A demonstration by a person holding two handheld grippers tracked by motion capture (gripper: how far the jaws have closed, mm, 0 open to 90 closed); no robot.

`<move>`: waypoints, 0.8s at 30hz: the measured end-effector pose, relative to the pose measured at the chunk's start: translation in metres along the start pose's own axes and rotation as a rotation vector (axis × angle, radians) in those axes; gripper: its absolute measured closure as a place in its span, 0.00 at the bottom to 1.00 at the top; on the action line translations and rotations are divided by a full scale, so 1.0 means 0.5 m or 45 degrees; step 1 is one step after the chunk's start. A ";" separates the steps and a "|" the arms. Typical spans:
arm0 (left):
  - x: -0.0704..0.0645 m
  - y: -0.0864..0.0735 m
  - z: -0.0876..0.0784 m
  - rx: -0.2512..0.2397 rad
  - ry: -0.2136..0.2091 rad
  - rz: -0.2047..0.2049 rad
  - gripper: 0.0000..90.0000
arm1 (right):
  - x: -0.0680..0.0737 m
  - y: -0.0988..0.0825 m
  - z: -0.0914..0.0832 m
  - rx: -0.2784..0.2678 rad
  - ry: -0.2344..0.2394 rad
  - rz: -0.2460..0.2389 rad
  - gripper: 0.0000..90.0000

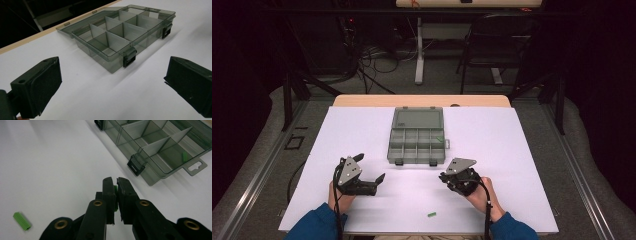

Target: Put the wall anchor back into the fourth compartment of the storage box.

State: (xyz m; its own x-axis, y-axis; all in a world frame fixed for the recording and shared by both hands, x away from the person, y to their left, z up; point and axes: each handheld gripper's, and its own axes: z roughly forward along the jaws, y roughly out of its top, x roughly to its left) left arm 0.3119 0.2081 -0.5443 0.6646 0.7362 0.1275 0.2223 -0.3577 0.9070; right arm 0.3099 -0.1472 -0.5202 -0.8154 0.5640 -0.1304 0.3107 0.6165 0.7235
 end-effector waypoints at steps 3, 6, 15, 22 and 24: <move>-0.002 0.001 -0.002 -0.003 0.004 0.001 0.00 | 0.000 0.004 -0.003 -0.009 -0.009 -0.009 0.94; 0.000 -0.001 0.000 0.001 0.001 -0.005 0.00 | -0.003 0.010 -0.008 -0.028 -0.018 -0.005 0.94; 0.000 0.000 -0.001 -0.004 0.001 -0.004 0.00 | -0.014 0.023 -0.001 -0.023 -0.020 -0.014 0.94; 0.001 -0.001 0.000 0.001 0.003 -0.005 0.00 | -0.026 0.036 -0.004 -0.038 -0.034 -0.014 0.94; 0.001 0.000 -0.001 -0.001 0.004 -0.006 0.00 | -0.029 0.039 -0.004 -0.037 -0.040 -0.022 0.94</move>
State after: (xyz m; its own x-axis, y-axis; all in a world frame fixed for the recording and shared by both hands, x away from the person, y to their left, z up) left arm 0.3119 0.2086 -0.5443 0.6614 0.7396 0.1247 0.2245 -0.3539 0.9079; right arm 0.3268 -0.1445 -0.5030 -0.8048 0.5704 -0.1641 0.2817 0.6105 0.7402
